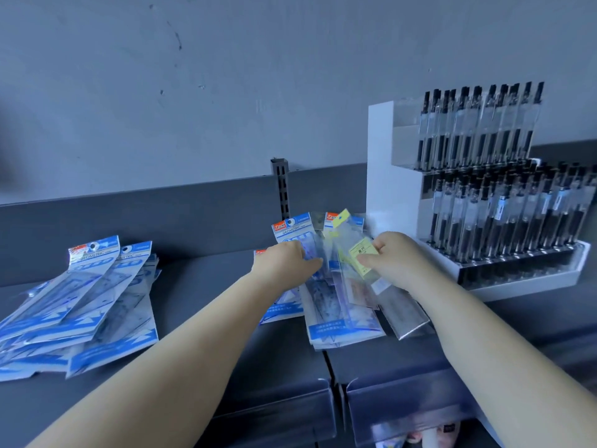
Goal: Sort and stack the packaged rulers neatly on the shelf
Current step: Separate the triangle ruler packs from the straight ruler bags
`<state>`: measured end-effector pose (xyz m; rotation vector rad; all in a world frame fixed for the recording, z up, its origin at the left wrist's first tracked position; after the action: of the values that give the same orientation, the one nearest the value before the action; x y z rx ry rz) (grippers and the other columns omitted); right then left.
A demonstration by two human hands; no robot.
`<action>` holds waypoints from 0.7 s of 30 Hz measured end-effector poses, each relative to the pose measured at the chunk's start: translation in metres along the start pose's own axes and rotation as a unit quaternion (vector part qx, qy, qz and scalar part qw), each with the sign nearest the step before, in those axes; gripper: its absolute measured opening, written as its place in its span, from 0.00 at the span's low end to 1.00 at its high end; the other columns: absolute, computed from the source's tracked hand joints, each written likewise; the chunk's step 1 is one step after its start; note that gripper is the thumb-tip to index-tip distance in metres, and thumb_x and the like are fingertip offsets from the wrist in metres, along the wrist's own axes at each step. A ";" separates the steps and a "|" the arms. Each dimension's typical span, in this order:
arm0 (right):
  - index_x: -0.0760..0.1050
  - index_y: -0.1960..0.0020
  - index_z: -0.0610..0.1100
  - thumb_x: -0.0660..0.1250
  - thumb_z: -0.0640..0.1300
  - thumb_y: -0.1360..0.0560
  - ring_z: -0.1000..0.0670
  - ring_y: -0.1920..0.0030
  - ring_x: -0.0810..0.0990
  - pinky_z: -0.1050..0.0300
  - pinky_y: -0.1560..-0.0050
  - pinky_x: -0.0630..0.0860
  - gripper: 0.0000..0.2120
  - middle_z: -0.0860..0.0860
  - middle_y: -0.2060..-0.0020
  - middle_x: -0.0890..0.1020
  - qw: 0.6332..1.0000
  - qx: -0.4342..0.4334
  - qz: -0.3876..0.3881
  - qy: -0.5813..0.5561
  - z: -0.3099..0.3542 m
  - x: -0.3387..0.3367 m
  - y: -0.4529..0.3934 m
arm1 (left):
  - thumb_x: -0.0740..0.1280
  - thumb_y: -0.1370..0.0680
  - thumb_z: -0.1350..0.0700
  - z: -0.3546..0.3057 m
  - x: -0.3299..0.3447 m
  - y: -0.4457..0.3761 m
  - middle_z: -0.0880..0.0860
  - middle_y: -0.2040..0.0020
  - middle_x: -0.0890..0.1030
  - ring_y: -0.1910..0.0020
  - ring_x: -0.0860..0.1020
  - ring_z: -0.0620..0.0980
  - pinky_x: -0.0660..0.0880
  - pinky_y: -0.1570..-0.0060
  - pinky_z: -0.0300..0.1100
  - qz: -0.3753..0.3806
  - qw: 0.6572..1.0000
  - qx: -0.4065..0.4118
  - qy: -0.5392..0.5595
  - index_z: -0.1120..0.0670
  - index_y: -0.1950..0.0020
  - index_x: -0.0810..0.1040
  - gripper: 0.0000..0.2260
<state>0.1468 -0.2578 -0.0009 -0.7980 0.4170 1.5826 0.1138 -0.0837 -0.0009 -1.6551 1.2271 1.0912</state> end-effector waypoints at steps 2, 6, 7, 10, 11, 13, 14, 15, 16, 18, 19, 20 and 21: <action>0.72 0.61 0.48 0.65 0.49 0.27 0.44 0.60 0.80 0.51 0.58 0.76 0.06 0.48 0.61 0.81 0.998 -0.002 -0.033 -0.052 -0.006 -0.003 -0.005 | 0.59 0.22 0.44 -0.003 -0.001 -0.001 0.53 0.40 0.75 0.43 0.71 0.53 0.65 0.51 0.41 -0.025 1.000 -0.005 -0.005 0.53 0.43 0.75 0.16; 0.74 0.53 0.45 0.62 0.46 0.25 0.41 0.60 0.81 0.50 0.61 0.73 0.05 0.42 0.54 0.82 0.985 0.007 -0.070 -0.160 -0.008 -0.010 -0.006 | 0.60 0.24 0.41 -0.017 -0.007 -0.004 0.50 0.42 0.75 0.40 0.72 0.53 0.65 0.42 0.46 -0.068 0.997 0.021 0.008 0.52 0.42 0.74 0.18; 0.74 0.50 0.41 0.62 0.43 0.24 0.42 0.62 0.80 0.54 0.62 0.70 0.07 0.40 0.53 0.82 0.982 0.006 -0.069 -0.178 -0.007 -0.011 -0.006 | 0.61 0.24 0.40 -0.021 -0.004 -0.005 0.49 0.46 0.78 0.44 0.74 0.52 0.67 0.44 0.46 -0.049 0.998 0.020 0.046 0.51 0.44 0.74 0.18; 0.74 0.49 0.35 0.62 0.40 0.23 0.48 0.69 0.77 0.57 0.66 0.66 0.08 0.36 0.51 0.80 0.975 -0.004 -0.070 -0.210 -0.006 -0.014 -0.002 | 0.65 0.28 0.37 -0.032 0.006 -0.007 0.49 0.59 0.78 0.54 0.77 0.51 0.70 0.53 0.44 -0.004 0.996 0.016 0.082 0.53 0.53 0.72 0.20; 0.74 0.49 0.34 0.62 0.39 0.23 0.49 0.70 0.76 0.57 0.67 0.65 0.08 0.35 0.52 0.80 0.973 -0.008 -0.076 -0.219 -0.006 -0.016 -0.001 | 0.67 0.30 0.36 -0.033 0.010 -0.007 0.51 0.62 0.77 0.54 0.77 0.53 0.71 0.53 0.46 0.008 0.997 0.011 0.074 0.54 0.53 0.72 0.22; 0.74 0.49 0.33 0.62 0.39 0.23 0.50 0.71 0.75 0.58 0.68 0.64 0.08 0.35 0.55 0.79 0.971 -0.006 -0.079 -0.227 -0.007 -0.017 0.000 | 0.69 0.34 0.34 -0.033 0.015 -0.008 0.56 0.59 0.76 0.50 0.78 0.58 0.74 0.52 0.50 0.021 0.998 0.000 0.054 0.58 0.57 0.72 0.27; 0.74 0.49 0.33 0.62 0.39 0.23 0.50 0.71 0.75 0.58 0.69 0.64 0.08 0.36 0.58 0.79 0.970 -0.006 -0.077 -0.229 -0.008 -0.017 0.001 | 0.70 0.35 0.34 -0.032 0.015 -0.008 0.56 0.59 0.75 0.52 0.77 0.59 0.73 0.58 0.49 0.025 0.998 -0.003 0.052 0.58 0.63 0.68 0.27; 0.74 0.49 0.34 0.62 0.39 0.23 0.50 0.71 0.75 0.58 0.69 0.64 0.08 0.39 0.59 0.78 0.970 -0.006 -0.074 -0.229 -0.008 -0.017 0.002 | 0.71 0.35 0.35 -0.031 0.015 -0.009 0.58 0.65 0.74 0.59 0.77 0.60 0.68 0.66 0.45 0.027 0.998 -0.004 0.057 0.56 0.67 0.64 0.27; 0.74 0.49 0.34 0.62 0.39 0.23 0.50 0.71 0.74 0.58 0.70 0.64 0.08 0.40 0.60 0.78 0.971 -0.007 -0.072 -0.229 -0.008 -0.017 0.002 | 0.72 0.34 0.38 -0.030 0.013 -0.008 0.56 0.71 0.70 0.68 0.72 0.57 0.62 0.72 0.41 0.033 0.997 -0.008 0.070 0.54 0.70 0.61 0.26; 0.74 0.49 0.36 0.62 0.39 0.23 0.50 0.71 0.75 0.59 0.70 0.64 0.07 0.41 0.60 0.78 0.971 -0.010 -0.069 -0.227 -0.008 -0.017 0.003 | 0.73 0.31 0.43 -0.027 0.010 -0.009 0.50 0.74 0.66 0.74 0.64 0.48 0.58 0.73 0.38 0.043 0.993 -0.016 0.109 0.55 0.71 0.64 0.23; 0.74 0.49 0.37 0.62 0.39 0.23 0.50 0.71 0.75 0.59 0.69 0.65 0.07 0.41 0.59 0.79 0.971 -0.011 -0.065 -0.228 -0.008 -0.016 0.003 | 0.73 0.30 0.44 -0.025 0.008 -0.010 0.50 0.73 0.68 0.73 0.64 0.47 0.59 0.73 0.37 0.044 0.991 -0.021 0.125 0.56 0.68 0.69 0.20; 0.74 0.49 0.38 0.62 0.41 0.23 0.50 0.70 0.76 0.58 0.67 0.67 0.07 0.42 0.58 0.80 0.972 -0.013 -0.059 -0.226 -0.007 -0.015 0.004 | 0.73 0.30 0.45 -0.023 0.006 -0.010 0.50 0.72 0.70 0.72 0.66 0.46 0.61 0.72 0.37 0.047 0.989 -0.027 0.136 0.57 0.64 0.73 0.17; 0.75 0.49 0.41 0.62 0.43 0.24 0.50 0.69 0.77 0.55 0.64 0.70 0.07 0.43 0.58 0.81 0.974 -0.015 -0.056 -0.220 -0.007 -0.014 0.004 | 0.73 0.29 0.45 -0.022 0.003 -0.009 0.50 0.70 0.71 0.71 0.66 0.46 0.62 0.71 0.37 0.050 0.988 -0.031 0.141 0.57 0.60 0.75 0.16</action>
<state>0.1450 -0.2732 0.0033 -0.4637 0.0253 1.6064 0.1264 -0.1029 0.0038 -1.8602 1.4839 0.9861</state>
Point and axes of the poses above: each hand's wrist, its own y-axis away from the middle knuckle, its own x-axis out of the palm, z = x × y, the point moved 6 cm from there along -y, towards the middle knuckle
